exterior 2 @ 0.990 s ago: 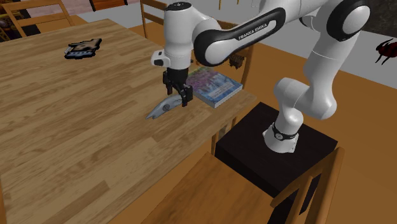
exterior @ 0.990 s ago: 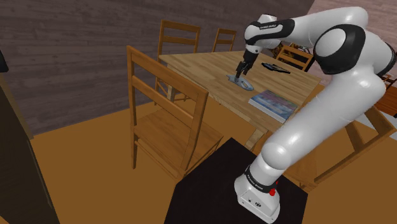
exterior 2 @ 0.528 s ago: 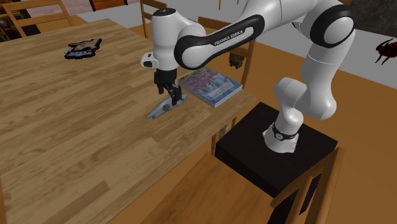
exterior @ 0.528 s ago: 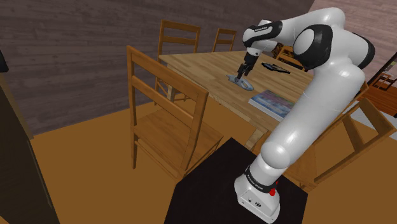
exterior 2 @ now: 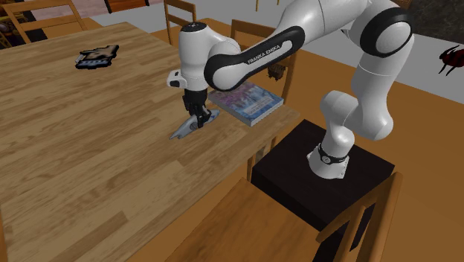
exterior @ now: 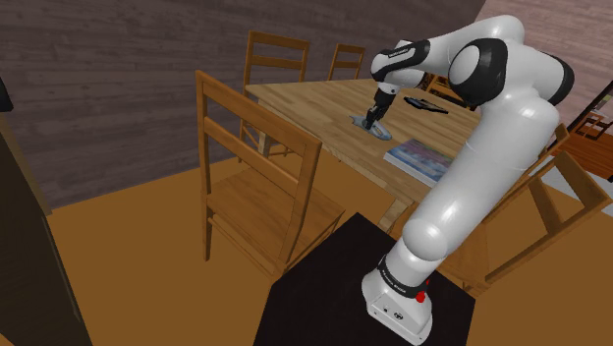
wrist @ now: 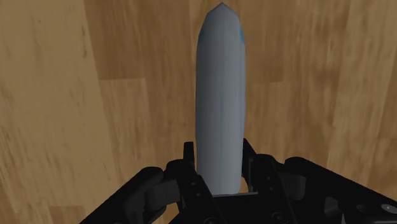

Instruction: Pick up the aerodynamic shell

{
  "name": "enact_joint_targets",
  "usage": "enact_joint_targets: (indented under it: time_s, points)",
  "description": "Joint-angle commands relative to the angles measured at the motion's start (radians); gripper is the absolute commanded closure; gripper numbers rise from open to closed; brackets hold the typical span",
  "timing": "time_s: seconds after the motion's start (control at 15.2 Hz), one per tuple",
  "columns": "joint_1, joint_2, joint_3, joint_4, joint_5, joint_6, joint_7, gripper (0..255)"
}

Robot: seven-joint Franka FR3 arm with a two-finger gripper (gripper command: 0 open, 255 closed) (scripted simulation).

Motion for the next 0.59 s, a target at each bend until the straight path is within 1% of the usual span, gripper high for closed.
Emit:
enact_joint_targets:
  time_s: [0.0,0.46,0.53]
  points:
    - [0.0,0.001,0.0,-0.001,0.001,0.002,-0.001,255]
    - [0.0,0.0,0.0,-0.001,0.0,0.001,0.0,255]
    - [0.001,-0.004,0.0,0.009,-0.003,-0.012,0.003,255]
